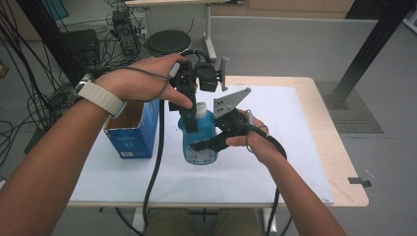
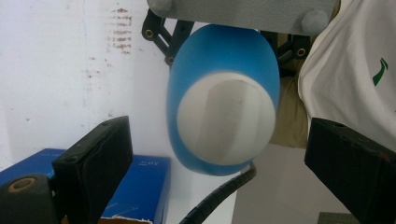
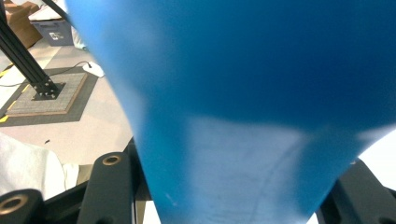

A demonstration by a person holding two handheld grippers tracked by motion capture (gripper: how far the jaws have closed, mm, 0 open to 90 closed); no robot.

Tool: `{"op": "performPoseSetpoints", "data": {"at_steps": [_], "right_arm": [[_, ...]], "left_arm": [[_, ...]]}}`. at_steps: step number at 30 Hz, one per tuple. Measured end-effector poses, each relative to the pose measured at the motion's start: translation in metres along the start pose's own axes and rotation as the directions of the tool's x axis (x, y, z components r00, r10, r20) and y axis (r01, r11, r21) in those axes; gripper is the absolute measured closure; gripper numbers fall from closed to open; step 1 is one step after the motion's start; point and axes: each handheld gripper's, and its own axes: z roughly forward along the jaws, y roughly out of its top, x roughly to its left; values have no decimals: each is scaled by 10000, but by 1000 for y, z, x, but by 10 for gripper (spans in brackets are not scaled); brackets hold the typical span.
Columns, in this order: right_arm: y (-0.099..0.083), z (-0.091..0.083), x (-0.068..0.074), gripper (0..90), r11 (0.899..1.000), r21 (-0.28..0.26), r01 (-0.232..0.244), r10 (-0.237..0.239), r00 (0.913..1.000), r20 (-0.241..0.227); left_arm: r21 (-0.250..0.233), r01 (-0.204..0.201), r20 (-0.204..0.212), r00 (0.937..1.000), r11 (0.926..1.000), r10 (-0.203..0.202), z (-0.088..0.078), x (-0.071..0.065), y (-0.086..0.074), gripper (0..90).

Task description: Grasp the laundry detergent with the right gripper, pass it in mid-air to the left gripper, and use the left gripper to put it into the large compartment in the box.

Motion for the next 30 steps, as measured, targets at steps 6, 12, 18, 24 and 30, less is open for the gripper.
{"op": "performPoseSetpoints", "data": {"at_steps": [6,12,18,24,30], "right_arm": [[-1,-1,0,436,10000,-5,-13,13,10000,12],[-2,-2,0,436,10000,38,-13,13,10000,8],[-1,-3,0,436,10000,29,4,-4,10000,15],[-1,-4,0,436,10000,54,11,-11,10000,4],[0,-3,1,436,10000,49,13,-13,10000,-16]], "left_arm": [[-22,-1,6,10000,10000,1,1,1,0,85],[-64,20,19,10000,10000,-20,1,1,0,84],[-126,33,10,10000,9999,-33,1,0,-1,85],[-133,52,-2,10000,9999,-52,1,0,-2,85],[-163,73,-22,10000,9998,-74,0,0,-3,85]]}}
